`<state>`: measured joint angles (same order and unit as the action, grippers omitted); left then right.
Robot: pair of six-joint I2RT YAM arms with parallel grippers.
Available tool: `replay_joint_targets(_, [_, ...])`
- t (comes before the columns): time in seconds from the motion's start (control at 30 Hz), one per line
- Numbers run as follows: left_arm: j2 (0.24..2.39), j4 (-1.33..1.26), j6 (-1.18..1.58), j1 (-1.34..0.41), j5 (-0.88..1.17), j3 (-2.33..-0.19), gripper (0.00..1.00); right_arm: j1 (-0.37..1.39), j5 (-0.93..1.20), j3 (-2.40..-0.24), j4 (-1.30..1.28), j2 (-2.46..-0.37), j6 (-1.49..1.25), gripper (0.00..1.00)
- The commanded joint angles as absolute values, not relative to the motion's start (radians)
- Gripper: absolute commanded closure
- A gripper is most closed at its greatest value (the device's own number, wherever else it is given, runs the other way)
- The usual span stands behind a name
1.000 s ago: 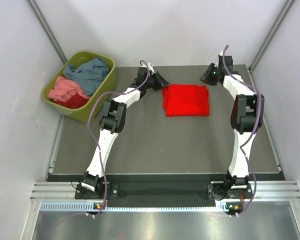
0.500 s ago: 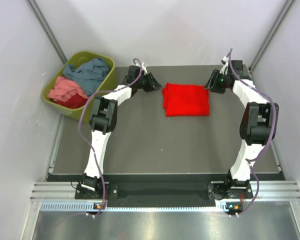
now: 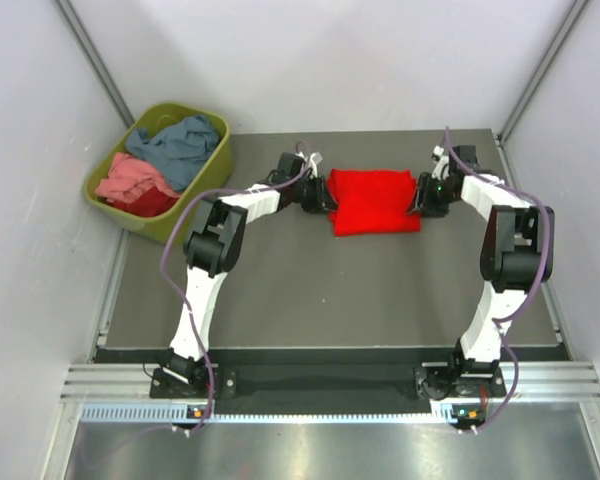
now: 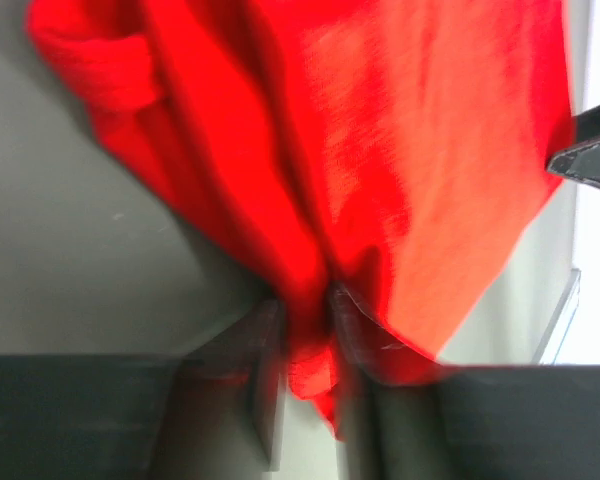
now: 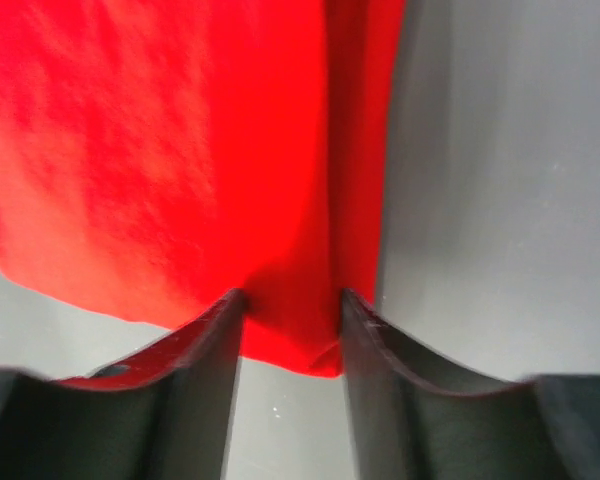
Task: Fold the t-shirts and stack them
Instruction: Fold the tshirt
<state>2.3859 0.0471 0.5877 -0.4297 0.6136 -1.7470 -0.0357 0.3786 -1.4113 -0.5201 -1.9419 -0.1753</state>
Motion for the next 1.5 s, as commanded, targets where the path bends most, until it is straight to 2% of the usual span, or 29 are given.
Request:
replay_joint_targets(0.0, [2.332,0.041,0.561,-0.423,0.617,-1.704,0.76,-0.038,0.394,-1.379,-0.496,-1.928,-0.146,0.59])
replay_joint_targets(0.07, [2.324,0.044,0.571,-0.423,0.618,-1.691,0.93,-0.037,0.399,-1.35,-0.474,-1.924,-0.155,0.64])
replay_joint_targets(0.1, [2.321,0.057,0.581,-0.423,0.611,-1.689,1.0,-0.037,0.399,-1.338,-0.453,-1.919,-0.17,0.7])
replay_joint_targets(0.2, [2.306,0.113,0.594,-0.423,0.604,-1.681,1.0,-0.035,0.402,-1.269,-0.413,-1.888,-0.219,0.83])
replay_joint_targets(0.27, [2.271,0.127,0.603,-0.423,0.624,-1.646,0.87,-0.031,0.399,-1.223,-0.394,-1.861,-0.25,0.87])
replay_joint_targets(0.3, [2.252,0.129,0.603,-0.423,0.627,-1.629,0.84,-0.026,0.393,-1.191,-0.393,-1.849,-0.256,0.89])
replay_joint_targets(0.37, [2.197,0.132,0.601,-0.423,0.621,-1.583,0.77,-0.012,0.391,-1.163,-0.391,-1.81,-0.261,0.89])
replay_joint_targets(0.47, [2.166,0.182,0.583,-0.422,0.615,-1.595,0.71,-0.009,0.364,-1.126,-0.388,-1.757,-0.265,0.87])
replay_joint_targets(0.5, [2.171,0.19,0.583,-0.422,0.635,-1.606,0.68,-0.009,0.361,-1.123,-0.391,-1.747,-0.265,0.84])
replay_joint_targets(0.67, [2.226,0.236,0.603,-0.426,0.69,-1.675,0.67,-0.008,0.396,-1.144,-0.397,-1.735,-0.288,0.83])
replay_joint_targets(0.77, [2.226,0.235,0.588,-0.433,0.64,-1.649,0.67,-0.008,0.4,-1.135,-0.388,-1.735,-0.293,0.83])
replay_joint_targets(0.97, [2.244,0.244,0.584,-0.434,0.565,-1.599,0.9,-0.008,0.399,-1.114,-0.368,-1.746,-0.308,0.85])
replay_joint_targets(1.1, [2.247,0.21,0.615,-0.436,0.586,-1.572,0.95,-0.008,0.405,-1.117,-0.361,-1.749,-0.324,0.85])
replay_joint_targets(1.17, [2.243,0.198,0.621,-0.442,0.597,-1.565,0.91,-0.008,0.402,-1.12,-0.364,-1.747,-0.331,0.85])
replay_joint_targets(1.27, [2.229,0.306,0.577,-0.442,0.6,-1.609,0.76,-0.008,0.377,-1.144,-0.394,-1.738,-0.331,0.77])
replay_joint_targets(1.3, [2.226,0.348,0.557,-0.439,0.539,-1.633,0.74,-0.008,0.364,-1.163,-0.409,-1.733,-0.331,0.71])
replay_joint_targets(1.37, [2.214,0.42,0.52,-0.428,0.487,-1.709,0.71,-0.008,0.31,-1.184,-0.462,-1.72,-0.324,0.68])
replay_joint_targets(1.47, [2.218,0.456,0.528,-0.416,0.48,-1.808,0.7,-0.008,0.22,-1.222,-0.52,-1.698,-0.322,0.67])
